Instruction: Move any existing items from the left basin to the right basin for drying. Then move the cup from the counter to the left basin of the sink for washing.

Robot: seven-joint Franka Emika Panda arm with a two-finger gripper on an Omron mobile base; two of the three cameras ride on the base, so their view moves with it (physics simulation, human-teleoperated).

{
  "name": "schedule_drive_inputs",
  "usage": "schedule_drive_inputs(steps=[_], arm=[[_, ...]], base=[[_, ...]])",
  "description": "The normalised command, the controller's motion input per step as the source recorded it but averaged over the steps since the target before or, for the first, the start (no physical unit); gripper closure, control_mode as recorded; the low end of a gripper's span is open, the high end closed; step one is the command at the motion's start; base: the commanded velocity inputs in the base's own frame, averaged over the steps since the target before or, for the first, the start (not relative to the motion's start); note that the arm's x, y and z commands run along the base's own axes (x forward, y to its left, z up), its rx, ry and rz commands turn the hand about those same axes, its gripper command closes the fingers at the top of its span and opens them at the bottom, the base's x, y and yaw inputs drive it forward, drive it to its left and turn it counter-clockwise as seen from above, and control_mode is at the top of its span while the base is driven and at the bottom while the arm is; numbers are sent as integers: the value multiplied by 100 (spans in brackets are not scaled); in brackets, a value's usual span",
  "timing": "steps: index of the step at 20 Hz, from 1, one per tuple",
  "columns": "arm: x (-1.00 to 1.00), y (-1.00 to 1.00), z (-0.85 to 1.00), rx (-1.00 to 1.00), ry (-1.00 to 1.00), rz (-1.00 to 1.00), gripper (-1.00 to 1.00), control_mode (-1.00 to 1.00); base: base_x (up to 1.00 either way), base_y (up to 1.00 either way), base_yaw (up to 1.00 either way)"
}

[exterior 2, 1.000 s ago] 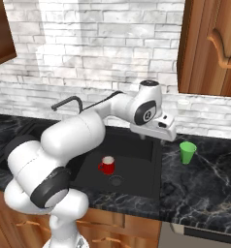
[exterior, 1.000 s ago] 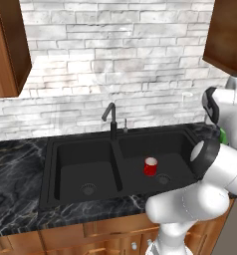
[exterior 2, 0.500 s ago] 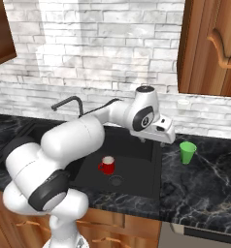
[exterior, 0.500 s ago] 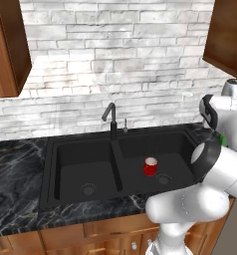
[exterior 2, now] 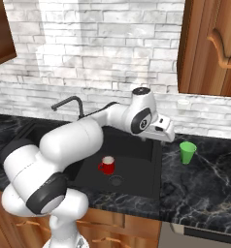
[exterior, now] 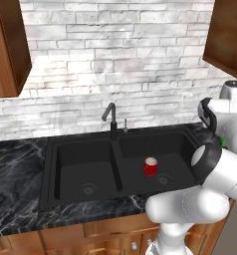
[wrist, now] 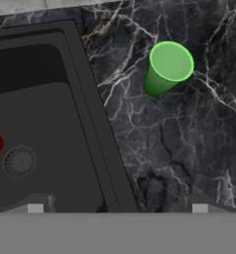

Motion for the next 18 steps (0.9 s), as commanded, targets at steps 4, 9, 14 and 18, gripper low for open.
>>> schedule_drive_inputs(steps=[4, 9, 14, 18], arm=[[11, -1, -7, -7, -2, 0, -100, -100], [6, -8, -14, -5, -1, 0, -100, -100], [16, -14, -9, -4, 0, 0, -100, -100], [18, -12, -4, -2, 0, 0, -100, -100]], base=[[0, 0, 0], [0, 0, 0], [0, 0, 0], [0, 0, 0]])
